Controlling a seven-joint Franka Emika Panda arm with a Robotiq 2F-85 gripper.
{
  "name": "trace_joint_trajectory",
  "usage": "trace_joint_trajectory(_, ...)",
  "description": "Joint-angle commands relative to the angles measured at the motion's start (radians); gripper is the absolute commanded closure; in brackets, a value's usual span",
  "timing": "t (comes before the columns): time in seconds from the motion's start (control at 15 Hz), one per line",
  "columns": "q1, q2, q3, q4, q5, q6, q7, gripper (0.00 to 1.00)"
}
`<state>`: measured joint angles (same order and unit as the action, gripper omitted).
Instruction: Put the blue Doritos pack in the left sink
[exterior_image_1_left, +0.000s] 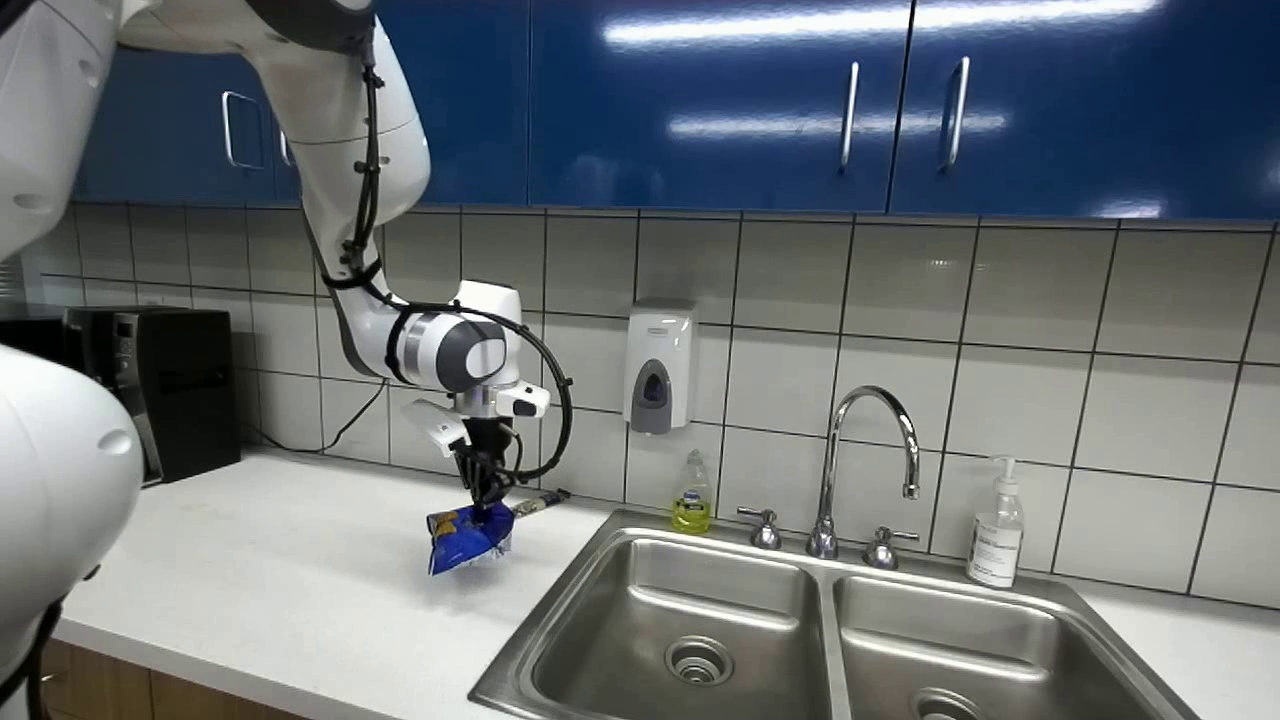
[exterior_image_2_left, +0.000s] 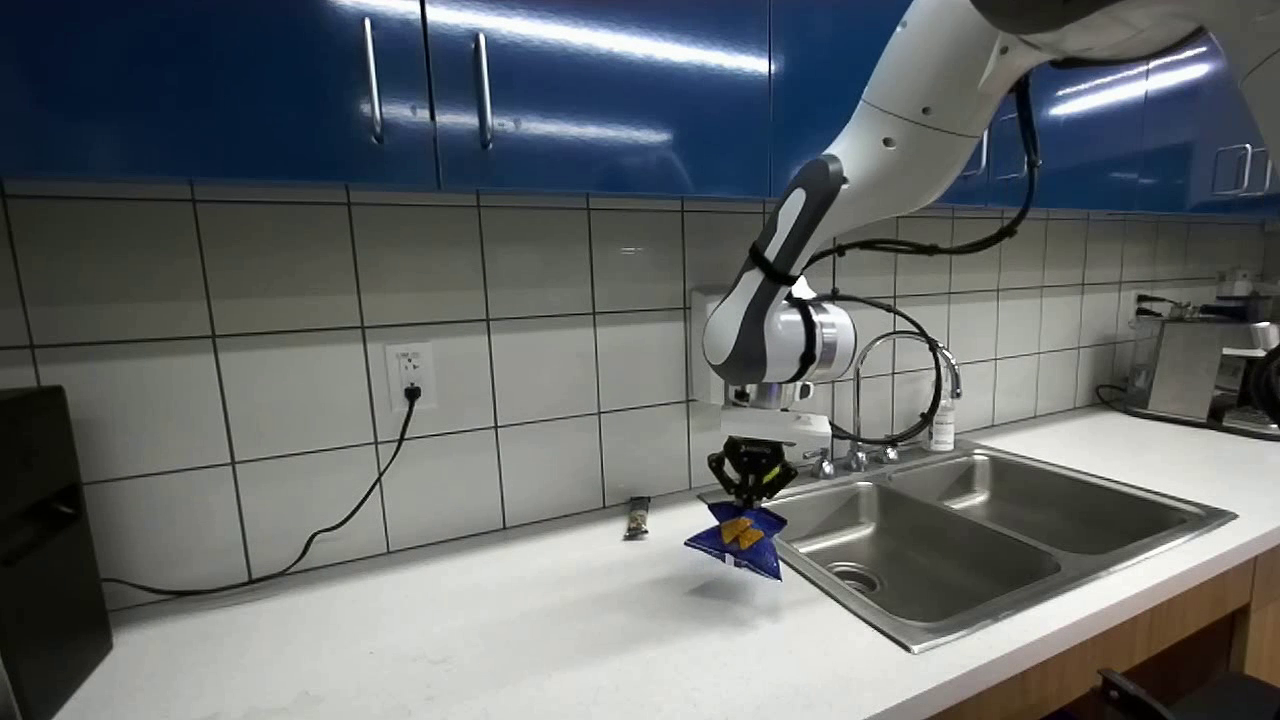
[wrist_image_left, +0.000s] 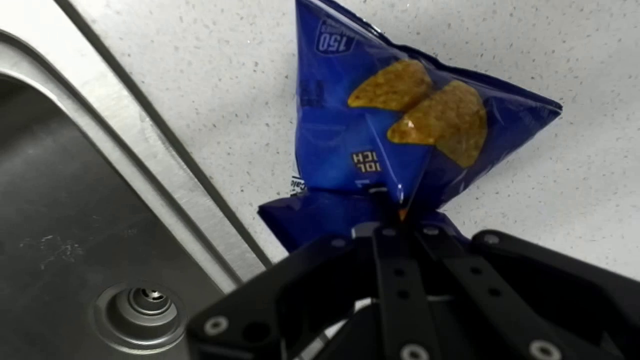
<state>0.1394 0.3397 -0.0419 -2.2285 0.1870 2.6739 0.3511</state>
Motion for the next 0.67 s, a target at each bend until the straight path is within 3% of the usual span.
trace_joint_trajectory(0.0,-0.020,-0.111,0.001,-0.069,-0.027,-0.054,0.006,1.00)
trace_joint_trajectory(0.6,-0.135,-0.245,-0.042,-0.144,-0.015,-0.130,-0.067,1.00)
